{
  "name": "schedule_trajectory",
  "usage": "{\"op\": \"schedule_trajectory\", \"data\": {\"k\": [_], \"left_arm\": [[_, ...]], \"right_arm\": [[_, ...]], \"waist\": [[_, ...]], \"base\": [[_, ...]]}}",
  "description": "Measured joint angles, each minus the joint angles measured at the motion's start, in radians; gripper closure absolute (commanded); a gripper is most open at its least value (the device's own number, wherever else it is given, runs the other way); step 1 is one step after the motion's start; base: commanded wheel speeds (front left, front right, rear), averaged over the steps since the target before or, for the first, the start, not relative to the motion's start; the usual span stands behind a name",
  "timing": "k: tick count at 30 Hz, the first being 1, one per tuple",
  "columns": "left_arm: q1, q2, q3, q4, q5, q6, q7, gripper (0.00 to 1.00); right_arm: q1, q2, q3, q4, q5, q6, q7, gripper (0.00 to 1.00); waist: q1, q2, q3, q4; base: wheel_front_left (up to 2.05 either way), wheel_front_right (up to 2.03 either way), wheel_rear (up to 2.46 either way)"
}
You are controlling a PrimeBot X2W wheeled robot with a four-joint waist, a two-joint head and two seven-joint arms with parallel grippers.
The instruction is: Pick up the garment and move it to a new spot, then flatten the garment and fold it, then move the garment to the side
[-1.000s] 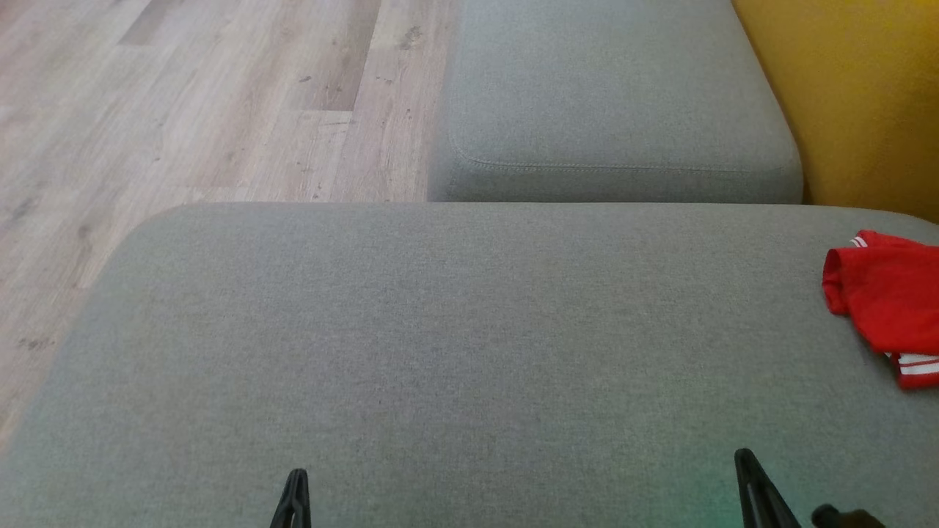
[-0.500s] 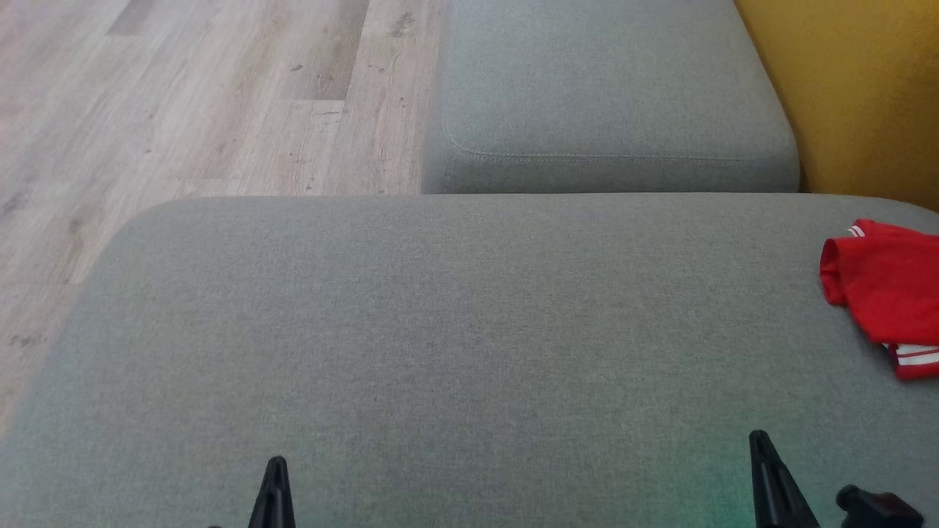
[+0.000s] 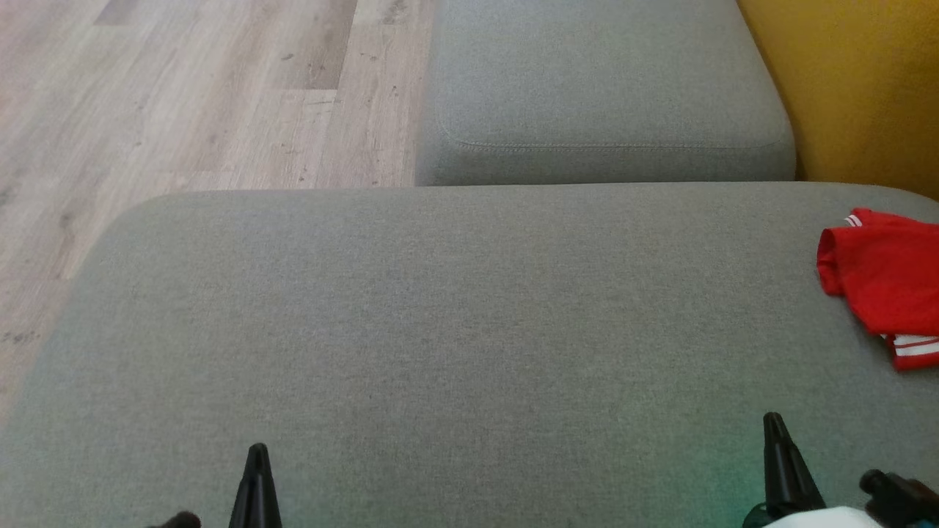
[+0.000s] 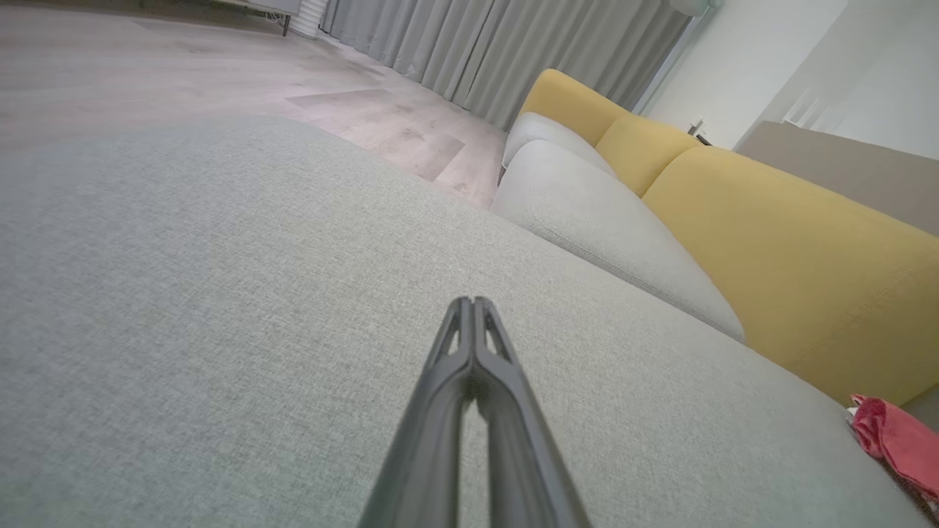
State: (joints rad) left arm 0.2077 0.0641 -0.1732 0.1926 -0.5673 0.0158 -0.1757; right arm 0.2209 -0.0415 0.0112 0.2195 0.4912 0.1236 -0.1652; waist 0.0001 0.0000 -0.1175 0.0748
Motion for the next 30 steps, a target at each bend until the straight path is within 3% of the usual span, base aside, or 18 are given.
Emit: {"op": "schedule_trajectory", "data": {"k": [30], "left_arm": [[-0.084, 0.004, 0.065, 0.026, -0.37, -0.052, 0.081, 1.0]], "right_arm": [[-0.091, -0.002, -0.038, 0.02, 0.389, 0.0, 0.088, 1.0]], "waist": [[0.0, 0.0, 0.042, -0.026]], "base": [[0.0, 0.0, 0.0]]}}
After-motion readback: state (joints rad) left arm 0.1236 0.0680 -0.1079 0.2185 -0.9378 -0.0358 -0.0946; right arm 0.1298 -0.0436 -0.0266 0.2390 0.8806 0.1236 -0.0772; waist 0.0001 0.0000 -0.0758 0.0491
